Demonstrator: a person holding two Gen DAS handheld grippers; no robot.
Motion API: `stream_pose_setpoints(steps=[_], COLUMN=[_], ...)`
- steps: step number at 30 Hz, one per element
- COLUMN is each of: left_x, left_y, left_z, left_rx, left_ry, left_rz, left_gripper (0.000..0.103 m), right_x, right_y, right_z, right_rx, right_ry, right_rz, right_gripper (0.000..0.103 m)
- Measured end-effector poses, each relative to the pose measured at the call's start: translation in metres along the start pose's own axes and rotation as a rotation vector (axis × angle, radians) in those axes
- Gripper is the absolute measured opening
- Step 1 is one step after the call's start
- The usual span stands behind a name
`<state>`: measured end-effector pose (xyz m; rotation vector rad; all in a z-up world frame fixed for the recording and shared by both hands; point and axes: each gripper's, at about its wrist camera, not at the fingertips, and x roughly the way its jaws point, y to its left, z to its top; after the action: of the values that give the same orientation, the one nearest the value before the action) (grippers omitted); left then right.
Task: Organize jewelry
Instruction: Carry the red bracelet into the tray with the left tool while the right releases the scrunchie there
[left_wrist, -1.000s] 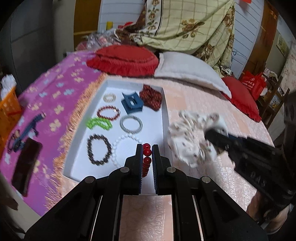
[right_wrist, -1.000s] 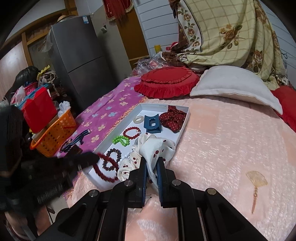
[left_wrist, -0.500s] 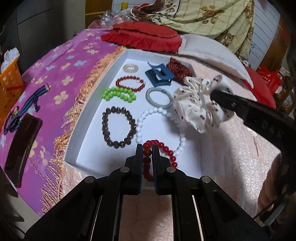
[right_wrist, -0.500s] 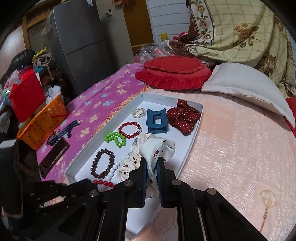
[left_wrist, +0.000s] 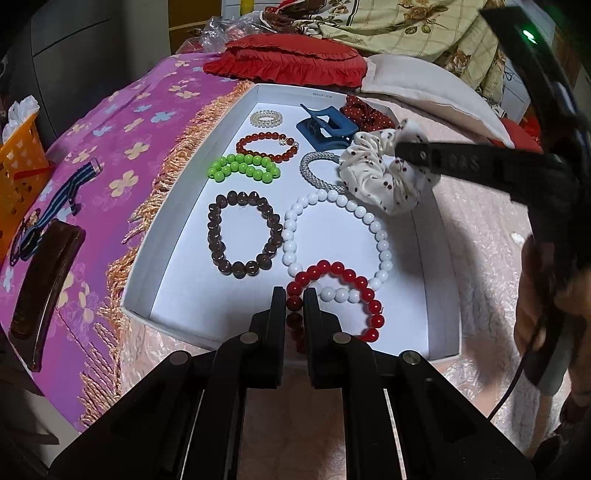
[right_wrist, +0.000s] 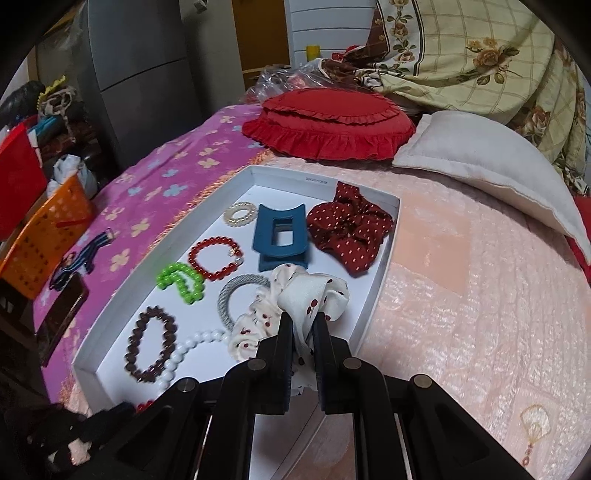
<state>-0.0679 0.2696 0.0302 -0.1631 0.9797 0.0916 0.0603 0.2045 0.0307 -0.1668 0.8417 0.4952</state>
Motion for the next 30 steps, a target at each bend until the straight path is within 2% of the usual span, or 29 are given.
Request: stream_pose_setpoints(steps=[8,18,20,21,22,23,25,27,30], left_x=[0.010,0.011,0.009,0.008,0.007,0.006,0.002,-0.003,-0.011], left_y=[-0.001,-0.001,-0.002,-0.003,-0.003,-0.004,-0.007,-0.009,-0.011], left_z=[0.001,0.003,0.004,0.004,0.004,0.005,0.004,0.004,0.004], left_rx=[0.010,0.016,0.021,0.022,0.024,0.026,0.032,0.038,0.043], left_ry=[-0.001,-0.017,-0.025,-0.026,-0.027,-0.029,-0.037,-0.055,-0.071], left_rz=[0.022,0.038,0.046,0.046,0.044,0.044,0.053,0.067,0.073], left_gripper=[0.008,0.008,0.009,0.009,0.010,0.011,0.022,0.030,0.031], right_x=[0.021,0.039,0.037,0.036,0.033,0.029,0.019,0.010,-0.004], right_y=[-0.001,-0.010,-0.012,-0.013,-0.013,-0.013,-0.011,-0.010,-0.008], right_z=[0.013,0.011,0.011,0.011,0.012,0.012,0.012,0.013,0.012], right_rx=[-0.019,0.001,0.014,0.021,0.028,0.032,0.032,0.033,0.037], right_ry=[0.019,0.051,0.048,0.044,0.034,0.019,-0.016,-0.032,-0.052], right_rz=[-0.042,-0.055,-0.049,-0.046,-0.041,-0.041,-0.048,-0.040,-0.024], right_gripper=[0.009,0.010,0.015,0.025,0.040,0.048,0.062,0.063,0.063])
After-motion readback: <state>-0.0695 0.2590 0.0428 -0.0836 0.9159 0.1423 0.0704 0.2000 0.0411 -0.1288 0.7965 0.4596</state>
